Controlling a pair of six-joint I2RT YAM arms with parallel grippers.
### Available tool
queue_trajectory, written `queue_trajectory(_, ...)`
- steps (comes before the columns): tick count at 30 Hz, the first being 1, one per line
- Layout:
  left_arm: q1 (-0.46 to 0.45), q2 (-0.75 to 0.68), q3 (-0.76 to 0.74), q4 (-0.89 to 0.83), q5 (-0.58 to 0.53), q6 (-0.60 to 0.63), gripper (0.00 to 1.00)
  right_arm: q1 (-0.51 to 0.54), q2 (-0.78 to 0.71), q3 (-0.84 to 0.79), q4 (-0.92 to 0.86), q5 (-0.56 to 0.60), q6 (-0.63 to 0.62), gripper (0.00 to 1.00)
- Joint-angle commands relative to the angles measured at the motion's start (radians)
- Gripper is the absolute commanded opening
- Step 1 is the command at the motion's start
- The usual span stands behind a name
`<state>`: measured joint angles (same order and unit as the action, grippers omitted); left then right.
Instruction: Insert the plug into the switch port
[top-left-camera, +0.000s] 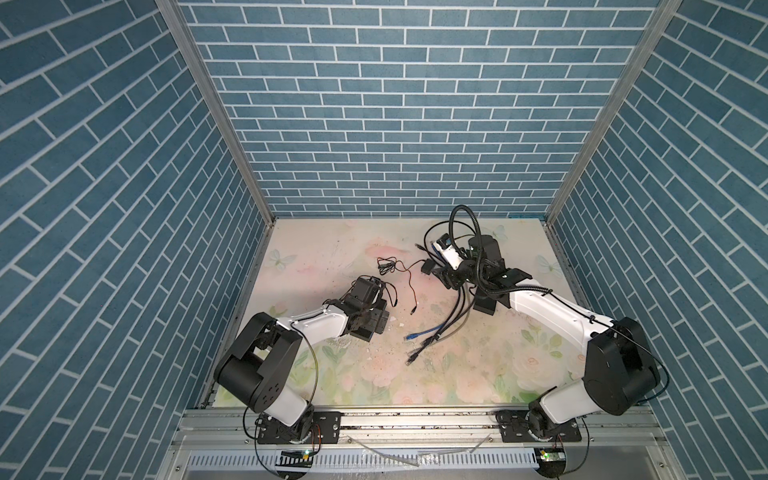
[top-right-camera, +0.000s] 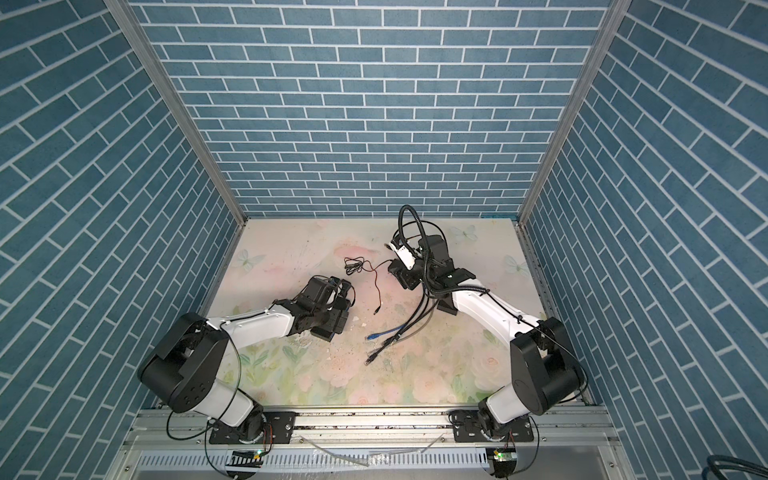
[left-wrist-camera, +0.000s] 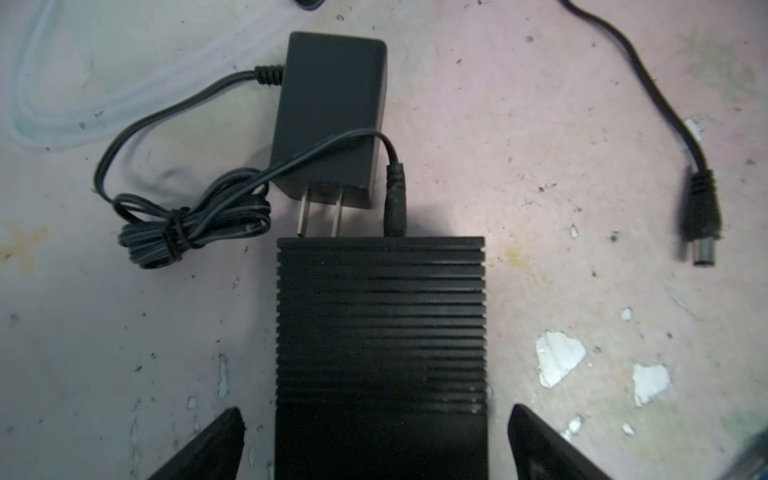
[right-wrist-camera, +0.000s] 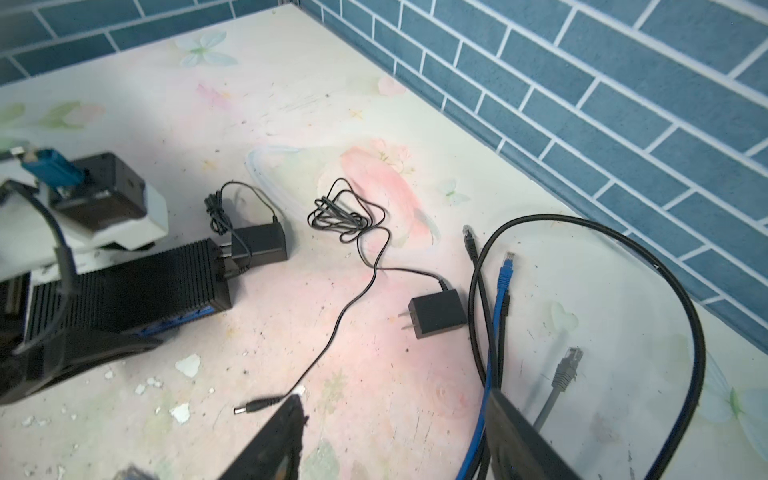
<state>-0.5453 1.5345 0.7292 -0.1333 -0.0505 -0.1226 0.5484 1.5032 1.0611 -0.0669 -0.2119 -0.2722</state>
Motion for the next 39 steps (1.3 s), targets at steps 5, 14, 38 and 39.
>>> queue_trajectory(5, 0.005, -0.212, -0.016, -0.015, -0.002, 0.019, 0.99, -0.045, -0.021, 0.106, -0.179, -0.099, -0.117, 0.68)
queue_trajectory(14, 0.004, -0.465, -0.086, 0.069, 0.020, -0.095, 1.00, -0.050, -0.056, 0.045, -0.332, -0.114, -0.298, 0.65)
queue_trajectory(38, 0.014, -0.442, -0.232, 0.262, 0.094, -0.319, 1.00, 0.046, -0.131, -0.380, -0.024, 0.011, -0.632, 0.51)
queue_trajectory(39, 0.014, -0.442, -0.235, 0.267, 0.096, -0.313, 1.00, 0.045, -0.119, -0.380, -0.018, 0.022, -0.645, 0.51)
